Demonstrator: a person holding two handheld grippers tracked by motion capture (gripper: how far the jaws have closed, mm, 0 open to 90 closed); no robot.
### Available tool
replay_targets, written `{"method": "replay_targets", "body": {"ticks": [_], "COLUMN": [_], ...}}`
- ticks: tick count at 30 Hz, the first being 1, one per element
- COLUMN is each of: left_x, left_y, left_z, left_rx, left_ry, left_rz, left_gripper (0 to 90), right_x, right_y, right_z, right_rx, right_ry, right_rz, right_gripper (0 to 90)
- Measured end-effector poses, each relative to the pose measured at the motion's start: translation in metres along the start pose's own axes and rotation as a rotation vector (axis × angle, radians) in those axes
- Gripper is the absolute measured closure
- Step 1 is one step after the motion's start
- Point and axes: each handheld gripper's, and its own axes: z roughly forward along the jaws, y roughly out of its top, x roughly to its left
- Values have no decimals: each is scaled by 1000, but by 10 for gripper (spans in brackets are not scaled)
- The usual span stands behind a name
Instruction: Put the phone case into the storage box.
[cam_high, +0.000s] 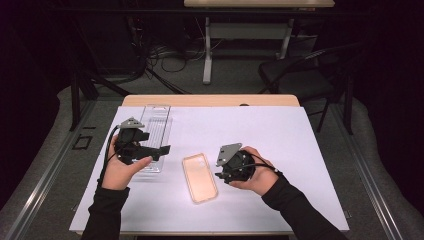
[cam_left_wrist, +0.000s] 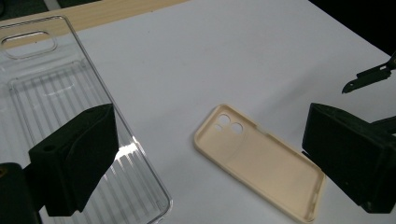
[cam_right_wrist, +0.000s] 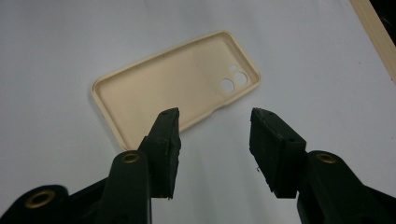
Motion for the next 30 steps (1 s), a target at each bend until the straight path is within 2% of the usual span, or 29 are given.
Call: {"method": "replay_targets", "body": {"ticks": [3,6,9,10,13,17,18,24,25,30], "left_x": [-1,-1,-1,-1,-1,0,0,1,1,1], "left_y": [0,0,-1,-1,-1,-1,-1,-2,-2,-2], "left_z": [0,1,1,1,1,0,0,0,0,0], "left_rx": [3,1,5,6,2,1,-1,0,2,4], "left_ry": [-5,-4,-4,-4,-4,-5,-5,-3,-4,-2], "left_rz": [1,-1,0,-1,-5,-6,-7,-8,-8,-8], "left_gripper": [40,40,40,40,40,40,40,41,40,41], "right_x": [4,12,17,20,23,24,23,27,27,28], "right_y": [4,10,13,15,17,18,18,19,19,20], "right_z": [3,10,13,15,18,19,18,20,21,25], "right_rx": [13,17,25,41,42,39,47,51,44,56], "right_ry": [5,13,18,15,6,14,14,10,22,53], "right_rz": [-25,-105,-129,-160,-191,-183,-198,-204,-218,-224], "right_gripper": [530,529,529,529,529,534,534,543,565,609]}}
